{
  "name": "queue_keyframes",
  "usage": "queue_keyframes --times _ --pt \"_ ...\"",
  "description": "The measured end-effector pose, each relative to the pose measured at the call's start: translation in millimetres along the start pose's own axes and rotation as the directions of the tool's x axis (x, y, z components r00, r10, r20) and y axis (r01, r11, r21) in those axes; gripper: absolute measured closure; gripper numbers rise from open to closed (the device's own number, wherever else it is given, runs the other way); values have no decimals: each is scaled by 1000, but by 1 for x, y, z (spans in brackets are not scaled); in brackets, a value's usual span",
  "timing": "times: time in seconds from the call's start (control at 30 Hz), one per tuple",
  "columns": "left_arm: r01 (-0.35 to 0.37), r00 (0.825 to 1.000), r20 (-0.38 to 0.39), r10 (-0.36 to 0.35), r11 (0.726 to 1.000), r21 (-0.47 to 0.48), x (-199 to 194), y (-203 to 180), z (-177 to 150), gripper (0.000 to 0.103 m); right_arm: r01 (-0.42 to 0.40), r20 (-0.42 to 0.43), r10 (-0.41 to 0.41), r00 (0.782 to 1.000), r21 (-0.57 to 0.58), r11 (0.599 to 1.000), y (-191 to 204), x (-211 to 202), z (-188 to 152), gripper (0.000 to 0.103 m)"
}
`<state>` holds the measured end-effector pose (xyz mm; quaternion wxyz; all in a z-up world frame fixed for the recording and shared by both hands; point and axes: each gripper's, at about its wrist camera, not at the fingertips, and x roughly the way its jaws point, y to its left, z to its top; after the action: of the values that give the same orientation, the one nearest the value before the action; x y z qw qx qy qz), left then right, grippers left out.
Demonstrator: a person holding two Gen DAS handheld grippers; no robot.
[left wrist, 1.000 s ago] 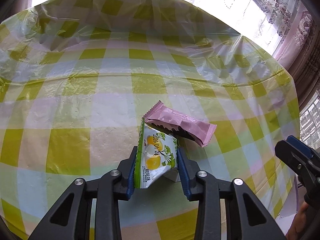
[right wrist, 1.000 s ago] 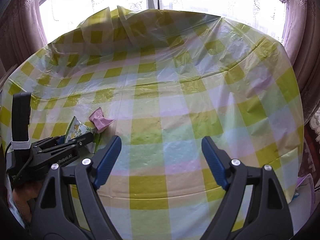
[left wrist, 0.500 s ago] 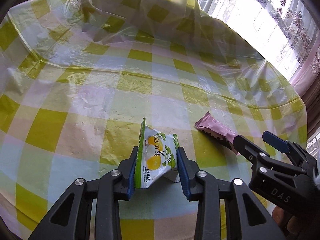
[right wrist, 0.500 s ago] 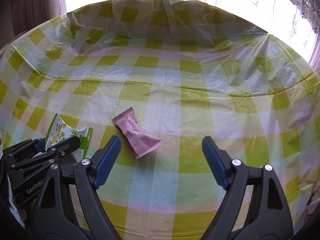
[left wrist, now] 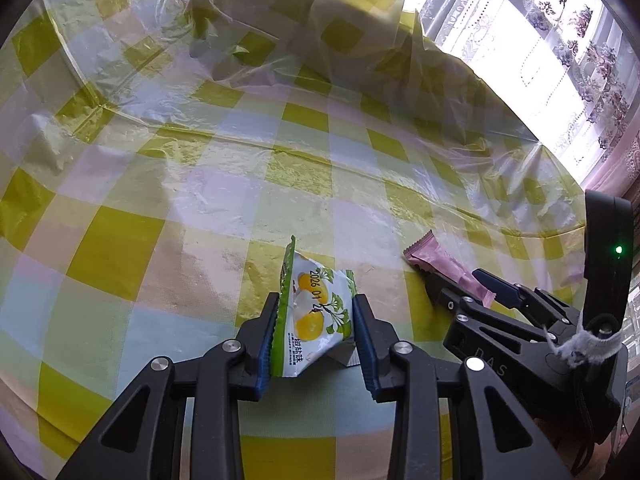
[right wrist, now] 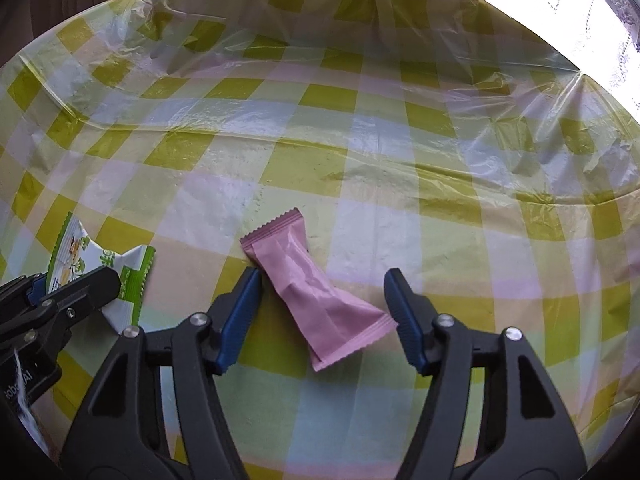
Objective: Organize snacks
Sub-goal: 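Grasp the green lemon packet with the left gripper while right grasps the pink bar, then lift both packets and carry them toward the white box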
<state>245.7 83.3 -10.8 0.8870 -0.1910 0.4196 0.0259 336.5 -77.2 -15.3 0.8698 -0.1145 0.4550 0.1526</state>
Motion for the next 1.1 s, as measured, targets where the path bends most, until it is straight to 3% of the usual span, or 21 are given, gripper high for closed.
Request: queue_keyframes --times 0.1,0.53,1.1 --pt "-2 1000 1 2 1000 2 0 -1 0 67 -25 2 25 1000 -13 1000 6 -1 0 63" --pt "29 1000 -8 -28 999 44 -3 -16 -10 68 11 1 -11 1000 23 1000 3 -19 -23 63" --pt "65 998 -16 -64 993 94 -22 -41 -48 69 24 11 -25 1000 90 996 -13 -69 -65 63"
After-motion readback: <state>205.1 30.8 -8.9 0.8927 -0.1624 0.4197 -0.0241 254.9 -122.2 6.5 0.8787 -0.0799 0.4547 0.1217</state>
